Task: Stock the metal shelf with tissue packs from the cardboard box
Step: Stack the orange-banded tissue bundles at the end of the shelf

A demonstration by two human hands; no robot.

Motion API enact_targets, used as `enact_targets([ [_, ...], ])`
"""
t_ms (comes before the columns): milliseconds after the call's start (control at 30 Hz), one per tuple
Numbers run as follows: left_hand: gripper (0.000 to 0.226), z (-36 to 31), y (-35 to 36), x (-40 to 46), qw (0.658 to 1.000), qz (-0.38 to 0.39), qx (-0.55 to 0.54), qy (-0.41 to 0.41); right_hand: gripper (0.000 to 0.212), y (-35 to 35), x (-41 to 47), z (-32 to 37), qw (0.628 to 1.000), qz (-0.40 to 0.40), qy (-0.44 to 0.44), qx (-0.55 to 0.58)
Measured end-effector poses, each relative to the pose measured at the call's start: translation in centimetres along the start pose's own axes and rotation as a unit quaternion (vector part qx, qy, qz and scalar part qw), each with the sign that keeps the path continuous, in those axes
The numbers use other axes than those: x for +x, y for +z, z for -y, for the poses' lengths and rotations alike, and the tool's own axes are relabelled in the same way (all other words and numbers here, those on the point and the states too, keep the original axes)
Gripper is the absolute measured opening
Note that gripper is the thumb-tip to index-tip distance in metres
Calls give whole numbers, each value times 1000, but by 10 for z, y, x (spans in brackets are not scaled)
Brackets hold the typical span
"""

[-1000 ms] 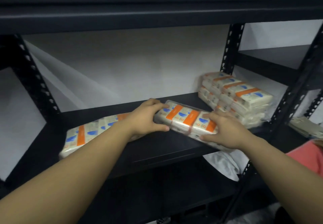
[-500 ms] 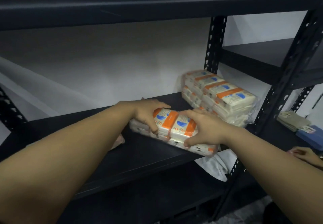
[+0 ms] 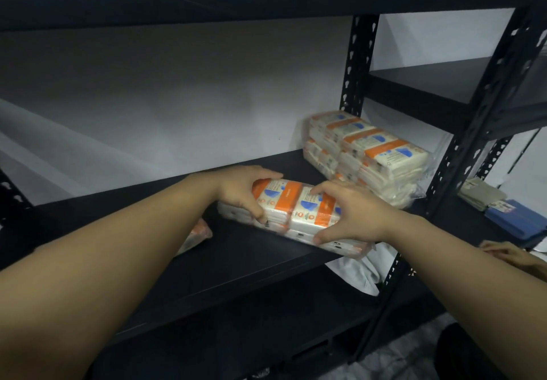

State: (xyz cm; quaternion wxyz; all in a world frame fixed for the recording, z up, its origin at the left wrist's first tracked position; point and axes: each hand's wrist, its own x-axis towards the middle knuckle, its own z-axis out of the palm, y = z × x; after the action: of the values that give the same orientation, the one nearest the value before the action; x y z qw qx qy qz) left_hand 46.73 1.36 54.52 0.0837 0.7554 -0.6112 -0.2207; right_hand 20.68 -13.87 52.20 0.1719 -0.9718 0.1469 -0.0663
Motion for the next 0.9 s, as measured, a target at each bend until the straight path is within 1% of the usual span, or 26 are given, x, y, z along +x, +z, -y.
enact_targets([
  [67,109,4,4,-6,999,-34,-41,-6,91,3,-7,-2,1000,-22,17,3],
  [167,102,19,10,-19,994,-88,-69,-19,94,9,-26,-5,996,-80,36,-3],
  [233,98,32,13,-28,990,-111,-81,-18,93,14,-42,-4,991,-123,51,15],
  [367,74,44,16,-46,984,-137,-114,-12,82,32,-72,-1,972,-202,108,59],
  [467,73,54,20,-53,983,-147,-112,-18,76,49,-85,1,953,-245,147,96],
  [567,69,57,22,-53,984,-147,-94,-35,76,57,-90,7,942,-247,166,153],
  [667,68,56,20,-52,983,-141,-112,-39,76,57,-90,12,931,-247,180,202],
  [767,62,57,19,-50,980,-140,-134,-41,71,54,-89,15,923,-258,188,217],
  [900,50,58,15,-51,976,-156,-147,-32,68,53,-88,16,911,-273,183,248],
])
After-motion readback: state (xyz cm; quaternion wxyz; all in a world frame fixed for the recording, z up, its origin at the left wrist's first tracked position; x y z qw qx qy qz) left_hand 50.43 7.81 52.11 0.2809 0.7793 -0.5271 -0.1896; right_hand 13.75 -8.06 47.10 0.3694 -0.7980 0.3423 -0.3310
